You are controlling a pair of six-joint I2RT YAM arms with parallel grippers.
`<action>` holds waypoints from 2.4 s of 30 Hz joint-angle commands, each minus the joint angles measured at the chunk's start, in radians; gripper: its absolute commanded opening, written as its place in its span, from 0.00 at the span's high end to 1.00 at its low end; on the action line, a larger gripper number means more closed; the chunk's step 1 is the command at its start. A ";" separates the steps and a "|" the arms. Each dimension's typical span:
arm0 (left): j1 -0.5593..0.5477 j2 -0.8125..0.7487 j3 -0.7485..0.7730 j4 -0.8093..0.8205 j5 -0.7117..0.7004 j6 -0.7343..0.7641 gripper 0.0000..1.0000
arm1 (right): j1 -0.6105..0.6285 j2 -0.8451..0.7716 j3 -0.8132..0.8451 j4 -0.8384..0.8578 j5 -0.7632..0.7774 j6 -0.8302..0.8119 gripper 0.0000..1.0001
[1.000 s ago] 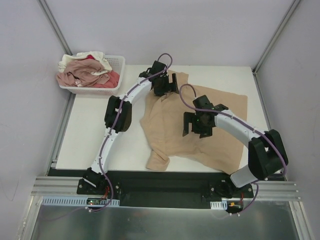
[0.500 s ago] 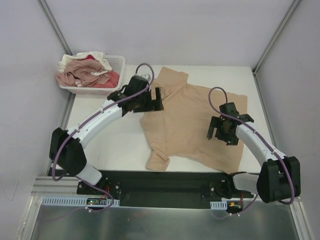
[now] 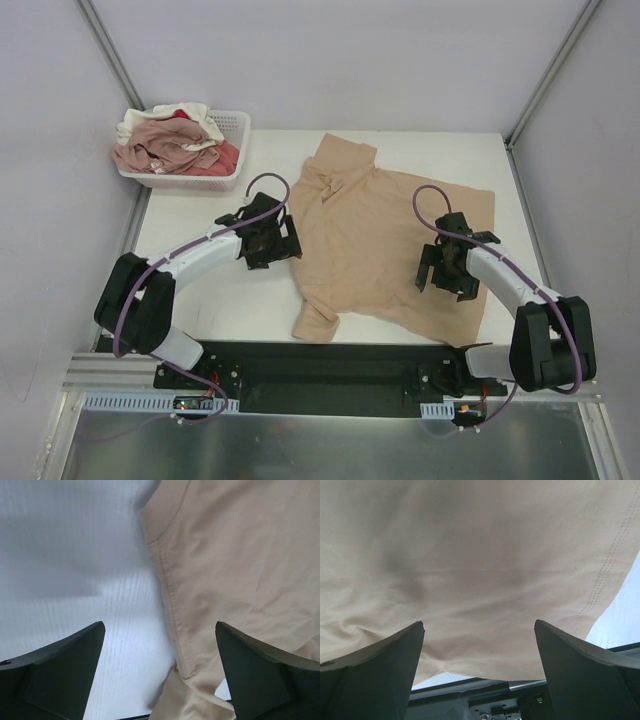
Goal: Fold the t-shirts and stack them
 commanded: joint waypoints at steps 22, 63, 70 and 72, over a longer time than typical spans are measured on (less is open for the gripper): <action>0.194 -0.019 -0.104 0.100 -0.008 0.033 1.00 | -0.060 0.099 0.016 -0.018 0.087 -0.008 0.03; -0.397 -0.062 0.024 -0.327 -0.198 -0.209 0.09 | 0.004 -0.008 0.004 -0.004 0.058 -0.060 0.03; -0.395 0.018 0.058 -0.327 -0.241 -0.207 0.27 | 0.004 0.009 -0.007 0.008 0.069 -0.063 0.03; -0.394 0.032 0.064 -0.328 -0.246 -0.201 0.37 | 0.003 0.017 -0.006 0.010 0.067 -0.063 0.03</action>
